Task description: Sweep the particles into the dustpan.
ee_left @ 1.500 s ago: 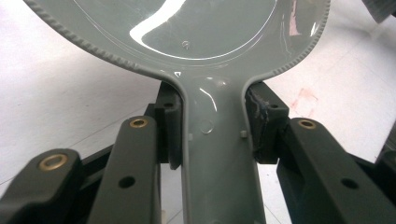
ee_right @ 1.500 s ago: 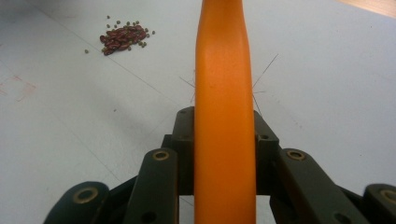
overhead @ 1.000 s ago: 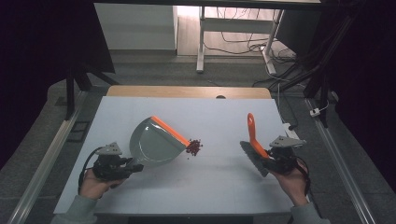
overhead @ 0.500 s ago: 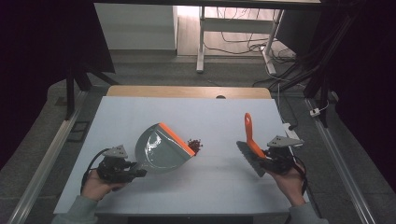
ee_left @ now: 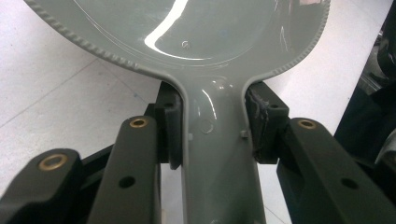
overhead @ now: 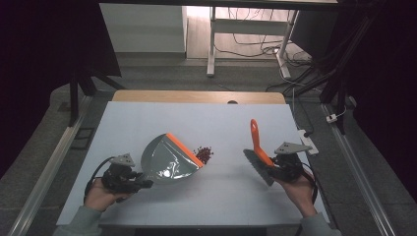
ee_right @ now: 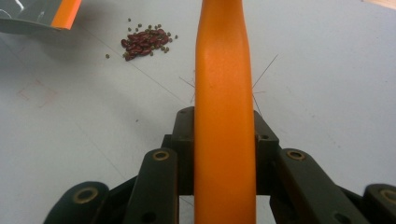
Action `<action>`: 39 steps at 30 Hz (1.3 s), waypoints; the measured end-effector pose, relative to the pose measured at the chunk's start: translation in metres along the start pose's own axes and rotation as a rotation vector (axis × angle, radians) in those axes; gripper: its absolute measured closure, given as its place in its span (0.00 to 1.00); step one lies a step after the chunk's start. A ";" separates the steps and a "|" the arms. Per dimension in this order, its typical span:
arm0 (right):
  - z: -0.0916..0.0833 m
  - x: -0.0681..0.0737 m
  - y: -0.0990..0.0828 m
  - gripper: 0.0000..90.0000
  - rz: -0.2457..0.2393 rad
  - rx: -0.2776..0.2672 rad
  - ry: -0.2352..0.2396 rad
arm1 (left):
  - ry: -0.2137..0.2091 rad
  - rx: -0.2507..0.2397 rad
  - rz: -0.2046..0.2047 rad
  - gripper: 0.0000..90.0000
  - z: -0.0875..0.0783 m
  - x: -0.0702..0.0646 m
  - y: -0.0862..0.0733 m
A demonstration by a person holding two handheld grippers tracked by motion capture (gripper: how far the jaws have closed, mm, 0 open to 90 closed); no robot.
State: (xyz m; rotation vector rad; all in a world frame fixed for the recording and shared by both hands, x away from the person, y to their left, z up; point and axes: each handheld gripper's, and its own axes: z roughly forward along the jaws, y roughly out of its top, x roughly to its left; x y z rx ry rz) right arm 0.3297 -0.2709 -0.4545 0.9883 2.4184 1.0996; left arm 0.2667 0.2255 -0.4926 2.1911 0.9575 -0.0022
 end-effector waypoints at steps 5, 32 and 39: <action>0.015 0.002 0.010 0.78 -0.012 0.016 0.010 | -0.016 0.016 0.006 0.69 -0.002 0.001 -0.001; 0.087 0.014 0.085 0.78 -0.001 0.023 0.056 | -0.040 0.097 0.033 0.69 0.009 -0.004 0.000; 0.100 0.011 0.098 0.78 0.012 0.035 0.036 | -0.016 0.114 0.022 0.69 0.011 -0.003 0.000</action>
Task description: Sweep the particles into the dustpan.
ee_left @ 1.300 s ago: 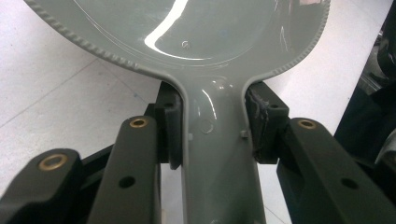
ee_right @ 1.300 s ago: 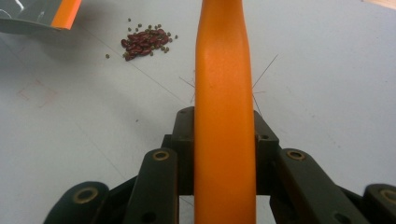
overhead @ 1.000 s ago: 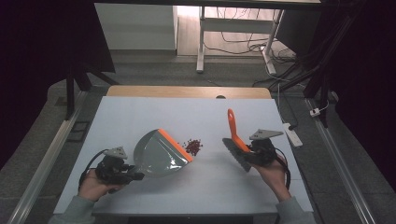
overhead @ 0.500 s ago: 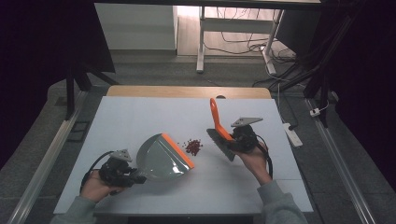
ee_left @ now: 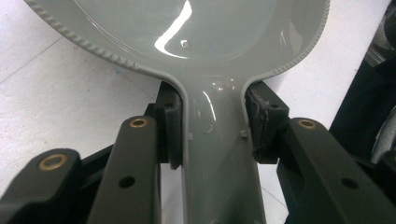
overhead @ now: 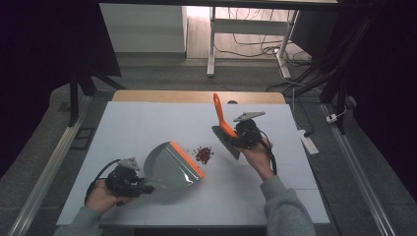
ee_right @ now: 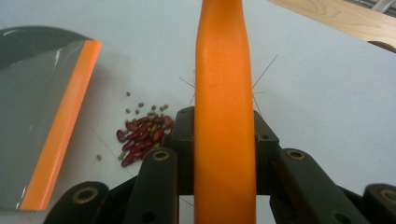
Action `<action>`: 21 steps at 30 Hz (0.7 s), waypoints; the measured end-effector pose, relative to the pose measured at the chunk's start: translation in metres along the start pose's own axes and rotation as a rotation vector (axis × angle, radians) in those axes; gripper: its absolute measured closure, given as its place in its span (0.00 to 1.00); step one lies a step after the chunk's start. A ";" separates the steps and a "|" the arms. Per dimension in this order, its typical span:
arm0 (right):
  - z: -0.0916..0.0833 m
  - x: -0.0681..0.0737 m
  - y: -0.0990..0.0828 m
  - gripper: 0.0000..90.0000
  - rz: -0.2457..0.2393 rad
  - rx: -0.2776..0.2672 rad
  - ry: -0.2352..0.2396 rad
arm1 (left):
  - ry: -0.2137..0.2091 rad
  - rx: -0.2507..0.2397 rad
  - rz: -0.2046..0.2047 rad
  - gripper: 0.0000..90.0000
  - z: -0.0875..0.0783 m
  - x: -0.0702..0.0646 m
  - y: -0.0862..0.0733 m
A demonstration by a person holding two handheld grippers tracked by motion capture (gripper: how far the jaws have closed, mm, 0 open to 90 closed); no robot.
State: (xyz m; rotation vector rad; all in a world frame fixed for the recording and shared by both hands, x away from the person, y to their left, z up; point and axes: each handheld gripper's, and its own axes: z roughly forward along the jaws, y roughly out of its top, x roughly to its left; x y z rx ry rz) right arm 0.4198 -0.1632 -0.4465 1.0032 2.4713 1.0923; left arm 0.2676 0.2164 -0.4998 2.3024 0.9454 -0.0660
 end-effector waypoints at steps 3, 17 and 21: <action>0.008 -0.003 0.004 0.78 0.011 0.007 -0.010 | -0.007 0.004 0.000 0.69 0.000 -0.001 0.000; 0.034 -0.011 0.020 0.78 -0.022 0.077 -0.065 | -0.023 0.027 -0.020 0.69 0.006 0.000 0.001; 0.041 -0.009 0.023 0.78 -0.035 0.095 -0.075 | -0.031 0.037 -0.027 0.69 0.008 0.001 0.001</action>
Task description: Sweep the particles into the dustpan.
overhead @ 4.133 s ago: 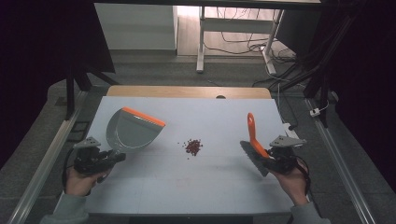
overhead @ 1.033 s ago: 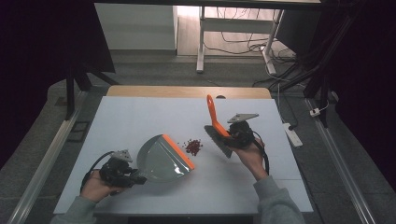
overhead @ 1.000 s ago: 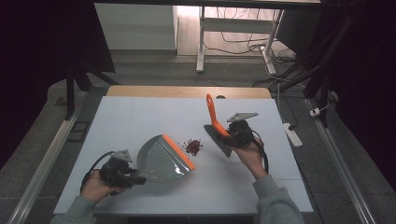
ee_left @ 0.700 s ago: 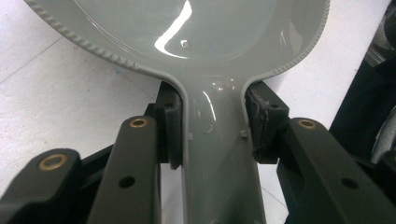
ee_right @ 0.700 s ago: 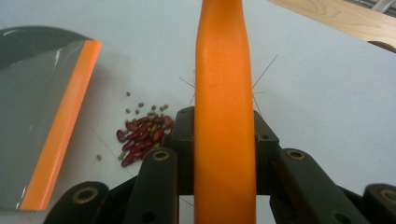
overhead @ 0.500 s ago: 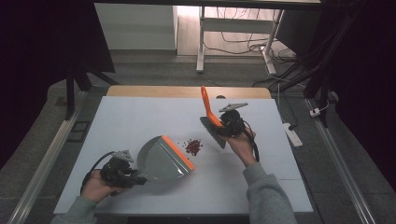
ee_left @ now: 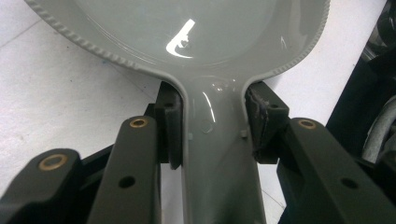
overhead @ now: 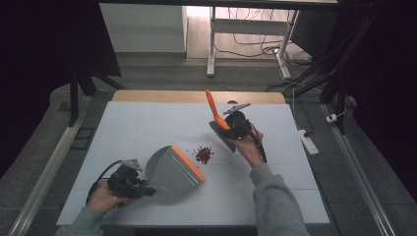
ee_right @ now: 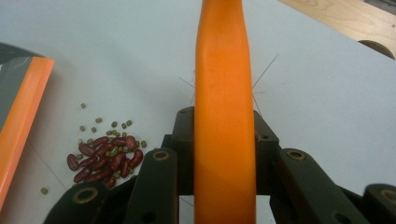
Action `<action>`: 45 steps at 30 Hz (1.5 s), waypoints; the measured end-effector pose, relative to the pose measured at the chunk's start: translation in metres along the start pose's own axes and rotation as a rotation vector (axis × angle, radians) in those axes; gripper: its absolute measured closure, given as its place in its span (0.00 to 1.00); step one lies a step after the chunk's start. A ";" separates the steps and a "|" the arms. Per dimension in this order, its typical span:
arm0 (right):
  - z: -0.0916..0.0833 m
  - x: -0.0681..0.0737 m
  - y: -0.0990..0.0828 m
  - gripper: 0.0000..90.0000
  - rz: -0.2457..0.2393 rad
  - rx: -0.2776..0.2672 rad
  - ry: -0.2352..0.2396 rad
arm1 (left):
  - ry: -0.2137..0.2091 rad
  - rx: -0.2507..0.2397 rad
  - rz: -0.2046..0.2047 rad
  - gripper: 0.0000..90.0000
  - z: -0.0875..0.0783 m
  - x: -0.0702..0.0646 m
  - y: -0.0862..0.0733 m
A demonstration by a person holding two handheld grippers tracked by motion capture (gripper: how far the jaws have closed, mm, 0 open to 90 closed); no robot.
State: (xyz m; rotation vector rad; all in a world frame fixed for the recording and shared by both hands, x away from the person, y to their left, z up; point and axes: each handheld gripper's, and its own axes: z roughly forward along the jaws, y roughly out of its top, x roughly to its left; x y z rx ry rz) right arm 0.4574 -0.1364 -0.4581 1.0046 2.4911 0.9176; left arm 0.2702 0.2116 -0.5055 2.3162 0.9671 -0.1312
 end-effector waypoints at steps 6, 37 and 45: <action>0.007 0.002 0.004 0.78 -0.009 0.017 -0.008 | -0.004 0.002 -0.015 0.69 0.002 0.001 0.001; 0.041 0.037 0.010 0.78 -0.123 0.104 0.001 | -0.030 0.045 -0.029 0.69 0.013 0.005 0.006; 0.040 0.046 0.010 0.78 -0.141 0.113 0.015 | -0.030 0.049 -0.027 0.69 0.014 0.005 0.007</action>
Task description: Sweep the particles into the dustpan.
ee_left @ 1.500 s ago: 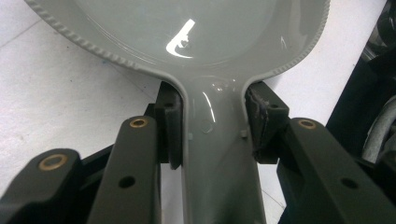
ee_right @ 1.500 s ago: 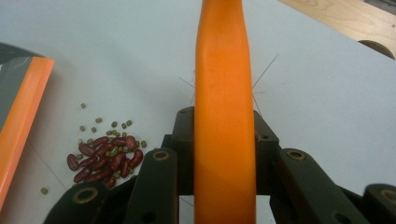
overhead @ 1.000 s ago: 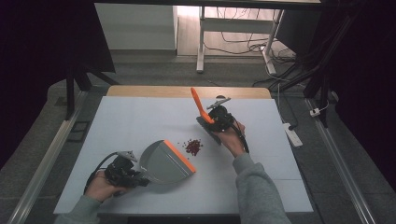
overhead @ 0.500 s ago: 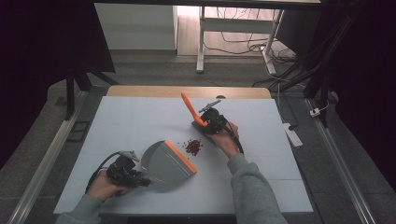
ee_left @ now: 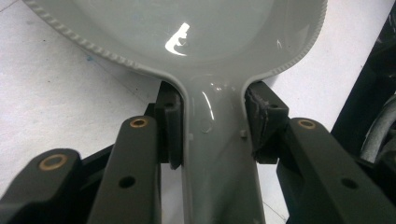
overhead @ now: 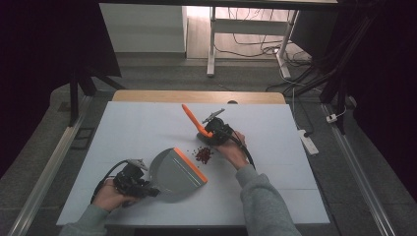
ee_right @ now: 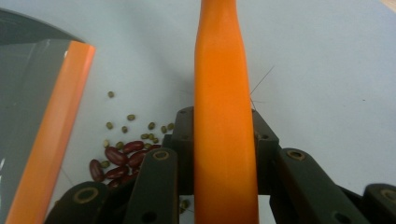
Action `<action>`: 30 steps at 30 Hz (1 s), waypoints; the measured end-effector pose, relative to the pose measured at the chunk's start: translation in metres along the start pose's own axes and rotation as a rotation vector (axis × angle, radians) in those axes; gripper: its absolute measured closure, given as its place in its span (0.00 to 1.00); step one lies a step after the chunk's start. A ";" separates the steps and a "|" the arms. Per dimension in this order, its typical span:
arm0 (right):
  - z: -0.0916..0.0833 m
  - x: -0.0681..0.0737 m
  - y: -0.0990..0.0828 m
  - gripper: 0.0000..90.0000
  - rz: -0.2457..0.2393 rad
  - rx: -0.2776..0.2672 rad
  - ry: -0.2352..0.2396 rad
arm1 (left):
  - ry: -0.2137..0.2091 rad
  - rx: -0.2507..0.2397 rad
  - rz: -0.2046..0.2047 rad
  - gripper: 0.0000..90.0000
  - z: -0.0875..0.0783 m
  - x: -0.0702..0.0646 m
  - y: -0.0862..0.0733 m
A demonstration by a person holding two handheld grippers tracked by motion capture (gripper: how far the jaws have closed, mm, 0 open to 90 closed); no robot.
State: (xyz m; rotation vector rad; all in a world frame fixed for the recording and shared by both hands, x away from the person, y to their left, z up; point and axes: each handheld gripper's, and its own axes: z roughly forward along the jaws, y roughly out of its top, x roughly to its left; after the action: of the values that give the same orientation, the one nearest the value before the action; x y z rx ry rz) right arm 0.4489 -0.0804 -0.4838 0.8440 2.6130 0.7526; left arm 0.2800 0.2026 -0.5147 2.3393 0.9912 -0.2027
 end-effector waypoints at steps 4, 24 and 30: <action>0.000 0.005 0.000 0.78 -0.005 0.003 0.002 | -0.001 0.000 0.000 0.69 0.000 0.000 0.000; -0.005 0.040 -0.002 0.78 -0.025 -0.016 0.062 | 0.002 0.003 -0.004 0.69 0.002 0.000 0.000; -0.006 0.048 -0.004 0.78 -0.030 -0.027 0.080 | 0.002 0.003 -0.005 0.69 0.002 0.000 0.000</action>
State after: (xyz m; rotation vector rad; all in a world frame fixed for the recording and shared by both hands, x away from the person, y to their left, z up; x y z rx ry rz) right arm 0.4067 -0.0562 -0.4865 0.7809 2.6729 0.8282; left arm 0.2804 0.2014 -0.5159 2.3403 0.9979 -0.2038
